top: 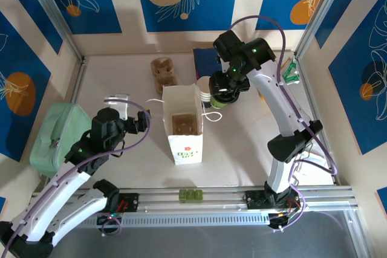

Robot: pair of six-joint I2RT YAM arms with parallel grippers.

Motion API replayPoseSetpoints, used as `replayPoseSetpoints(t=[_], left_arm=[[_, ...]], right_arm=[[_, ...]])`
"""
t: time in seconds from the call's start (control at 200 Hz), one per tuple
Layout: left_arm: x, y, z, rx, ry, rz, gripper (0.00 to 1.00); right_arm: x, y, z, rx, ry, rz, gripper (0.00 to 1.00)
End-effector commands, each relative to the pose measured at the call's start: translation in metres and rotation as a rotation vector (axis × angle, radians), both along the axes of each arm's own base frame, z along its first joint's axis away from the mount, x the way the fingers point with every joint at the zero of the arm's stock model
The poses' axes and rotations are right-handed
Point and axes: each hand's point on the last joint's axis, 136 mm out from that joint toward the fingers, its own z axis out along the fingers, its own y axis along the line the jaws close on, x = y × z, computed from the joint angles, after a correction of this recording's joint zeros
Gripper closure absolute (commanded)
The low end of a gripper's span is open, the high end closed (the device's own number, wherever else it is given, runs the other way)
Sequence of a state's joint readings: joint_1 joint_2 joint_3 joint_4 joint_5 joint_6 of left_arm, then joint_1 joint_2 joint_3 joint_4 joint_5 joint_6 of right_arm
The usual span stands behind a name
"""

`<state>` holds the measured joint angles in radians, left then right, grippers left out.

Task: Pack the takeout coffee

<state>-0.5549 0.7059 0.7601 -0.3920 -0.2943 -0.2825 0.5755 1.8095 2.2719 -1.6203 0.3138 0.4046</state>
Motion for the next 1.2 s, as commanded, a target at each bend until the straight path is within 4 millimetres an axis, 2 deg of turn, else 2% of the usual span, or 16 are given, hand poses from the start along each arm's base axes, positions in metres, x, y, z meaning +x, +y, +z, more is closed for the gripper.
replayPoseSetpoints(t=[0.0, 0.205, 0.475, 0.615, 0.855, 1.196], left_arm=[[-0.002, -0.015, 0.002, -0.020, -0.023, -0.073, 0.07], [-0.007, -0.038, -0.005, -0.007, -0.013, -0.145, 0.09], [-0.015, -0.070, -0.019, 0.029, -0.019, -0.195, 0.11], [-0.018, -0.083, -0.024, 0.038, -0.020, -0.201, 0.10], [-0.022, -0.104, -0.019, 0.036, -0.046, -0.241, 0.10], [-0.028, -0.108, -0.025, 0.047, -0.059, -0.261, 0.11]], right_arm=[[-0.043, -0.019, 0.019, -0.001, 0.057, 0.013, 0.32], [-0.059, -0.008, 0.039, 0.076, 0.020, 0.075, 0.33], [-0.076, -0.008, 0.067, 0.163, -0.050, 0.102, 0.33], [-0.088, 0.003, 0.077, 0.220, -0.056, 0.131, 0.34], [-0.106, 0.040, 0.064, 0.211, -0.003, 0.228, 0.34], [-0.114, 0.059, 0.037, 0.120, 0.045, 0.246, 0.34]])
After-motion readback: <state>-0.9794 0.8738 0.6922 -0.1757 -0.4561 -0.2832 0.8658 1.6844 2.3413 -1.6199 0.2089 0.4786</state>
